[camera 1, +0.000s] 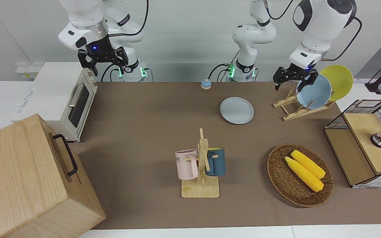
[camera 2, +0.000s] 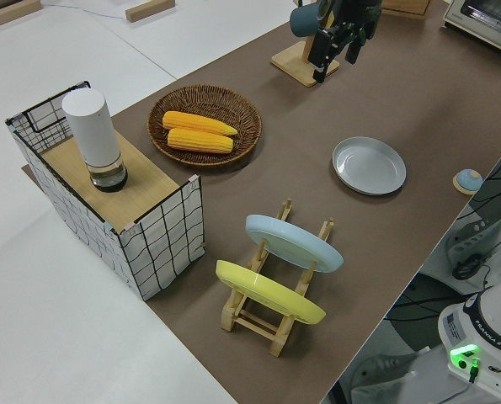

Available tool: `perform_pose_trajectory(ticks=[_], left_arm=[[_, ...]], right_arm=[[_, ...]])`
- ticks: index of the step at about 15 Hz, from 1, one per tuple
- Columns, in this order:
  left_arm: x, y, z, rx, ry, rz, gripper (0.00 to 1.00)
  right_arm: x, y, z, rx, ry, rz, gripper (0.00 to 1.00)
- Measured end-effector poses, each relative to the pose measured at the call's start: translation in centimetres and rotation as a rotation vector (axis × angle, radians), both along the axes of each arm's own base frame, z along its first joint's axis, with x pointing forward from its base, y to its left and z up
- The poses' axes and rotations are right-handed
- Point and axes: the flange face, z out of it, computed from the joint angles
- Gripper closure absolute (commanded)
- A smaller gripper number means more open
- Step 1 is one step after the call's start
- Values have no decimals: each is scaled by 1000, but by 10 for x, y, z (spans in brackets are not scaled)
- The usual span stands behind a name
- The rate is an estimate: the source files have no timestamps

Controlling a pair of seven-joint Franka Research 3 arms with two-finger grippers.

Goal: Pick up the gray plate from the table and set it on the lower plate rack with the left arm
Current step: 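Move the left gripper over the gray plate's near rim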

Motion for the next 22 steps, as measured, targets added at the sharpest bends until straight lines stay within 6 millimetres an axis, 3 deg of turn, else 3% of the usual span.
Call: perform_pose_trajectory(ticks=[15, 22], left_arm=[[-4, -16, -13, 2, 72, -2, 0], [-14, -43, -71, 20, 120, 38, 2]], right_arm=[[0, 0, 0, 0, 0, 0, 11], [0, 0, 0, 0, 0, 0, 13]])
